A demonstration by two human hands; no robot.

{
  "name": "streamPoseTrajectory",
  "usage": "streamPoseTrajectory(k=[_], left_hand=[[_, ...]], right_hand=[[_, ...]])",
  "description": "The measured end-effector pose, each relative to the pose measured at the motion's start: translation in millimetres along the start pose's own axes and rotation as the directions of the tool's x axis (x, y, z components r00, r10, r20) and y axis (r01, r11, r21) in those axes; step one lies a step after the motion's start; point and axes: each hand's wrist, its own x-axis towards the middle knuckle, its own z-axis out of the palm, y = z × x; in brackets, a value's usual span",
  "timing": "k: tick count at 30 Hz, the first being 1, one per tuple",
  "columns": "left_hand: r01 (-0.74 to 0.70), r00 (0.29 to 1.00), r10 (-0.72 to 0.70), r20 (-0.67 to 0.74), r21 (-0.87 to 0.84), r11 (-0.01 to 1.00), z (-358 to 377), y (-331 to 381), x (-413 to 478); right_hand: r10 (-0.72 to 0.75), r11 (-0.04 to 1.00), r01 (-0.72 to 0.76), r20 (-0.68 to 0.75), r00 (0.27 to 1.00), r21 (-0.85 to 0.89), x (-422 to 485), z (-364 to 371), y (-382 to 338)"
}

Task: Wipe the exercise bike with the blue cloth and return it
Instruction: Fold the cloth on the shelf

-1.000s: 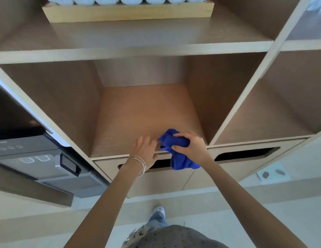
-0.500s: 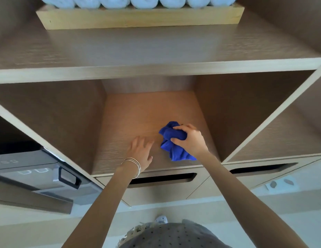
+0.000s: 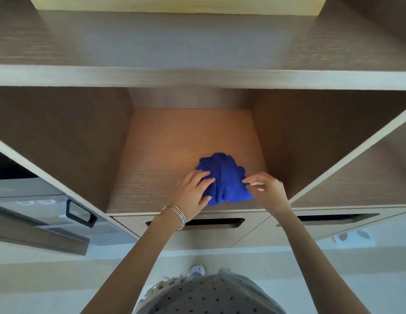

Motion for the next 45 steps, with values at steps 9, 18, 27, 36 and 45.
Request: streamPoseTrajectory(k=[9,18,27,36,45], left_hand=[[0.002,1.000,-0.002,-0.009,0.058,0.998,14.5,26.2,15.3],[0.041,0.994,-0.042,-0.097,-0.017,0.999,12.7,26.2,20.1],[0.131,0.961,-0.169,-0.217,-0.179,0.975,-22.3,12.1,14.9],[0.193,0.915,-0.293,-0.277,-0.337,0.921,-57.2,3.0,13.3],[0.184,0.970,-0.230,0.081,-0.861,0.474,-110.6,-11.1,12.4]], right_hand=[[-0.067,0.984,0.081,0.089,0.994,-0.158,-12.2,-4.7,12.5],[-0.152,0.876,0.157,0.047,0.987,-0.455,5.3,7.1,16.4],[-0.233,0.972,0.231,0.058,0.971,0.048,20.2,-9.5,-28.6],[-0.323,0.942,0.305,0.129,0.938,0.140,29.6,-27.0,-63.9],[-0.217,0.944,0.060,0.473,0.854,0.324,42.2,-47.3,-73.5]])
